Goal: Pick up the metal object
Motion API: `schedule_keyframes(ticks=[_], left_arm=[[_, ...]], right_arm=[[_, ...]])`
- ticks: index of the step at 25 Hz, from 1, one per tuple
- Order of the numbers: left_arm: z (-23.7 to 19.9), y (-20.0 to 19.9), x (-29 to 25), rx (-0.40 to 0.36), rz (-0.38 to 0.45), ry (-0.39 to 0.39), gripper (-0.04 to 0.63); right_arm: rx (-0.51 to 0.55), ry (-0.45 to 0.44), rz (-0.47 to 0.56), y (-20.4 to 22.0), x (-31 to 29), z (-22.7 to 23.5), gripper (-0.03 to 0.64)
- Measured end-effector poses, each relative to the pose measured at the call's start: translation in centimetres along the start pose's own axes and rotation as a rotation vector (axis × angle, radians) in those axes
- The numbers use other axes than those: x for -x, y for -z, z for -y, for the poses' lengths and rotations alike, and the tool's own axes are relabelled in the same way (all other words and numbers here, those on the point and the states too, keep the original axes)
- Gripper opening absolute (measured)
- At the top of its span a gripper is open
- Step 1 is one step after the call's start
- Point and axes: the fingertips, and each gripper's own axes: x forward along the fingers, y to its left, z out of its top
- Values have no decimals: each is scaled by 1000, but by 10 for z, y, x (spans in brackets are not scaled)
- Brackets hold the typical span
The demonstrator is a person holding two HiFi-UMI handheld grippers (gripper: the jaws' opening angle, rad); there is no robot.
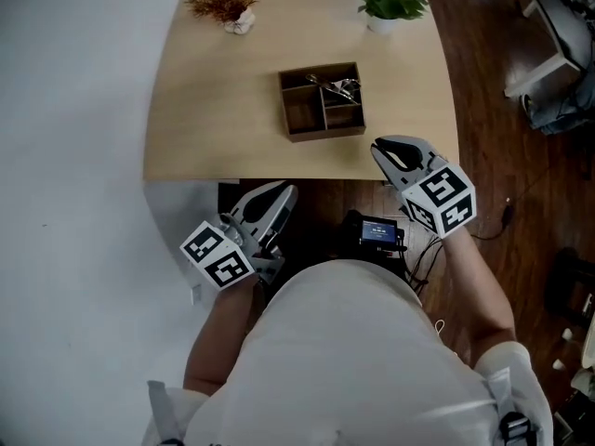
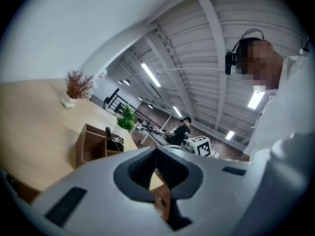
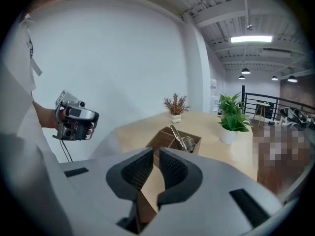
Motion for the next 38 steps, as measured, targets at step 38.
schedule_keyframes(ticks=[38], left_arm=[[-35,5,-2,23,-119,47,-3]], right_arm=[[370,180,-365,26,-164,77,11]])
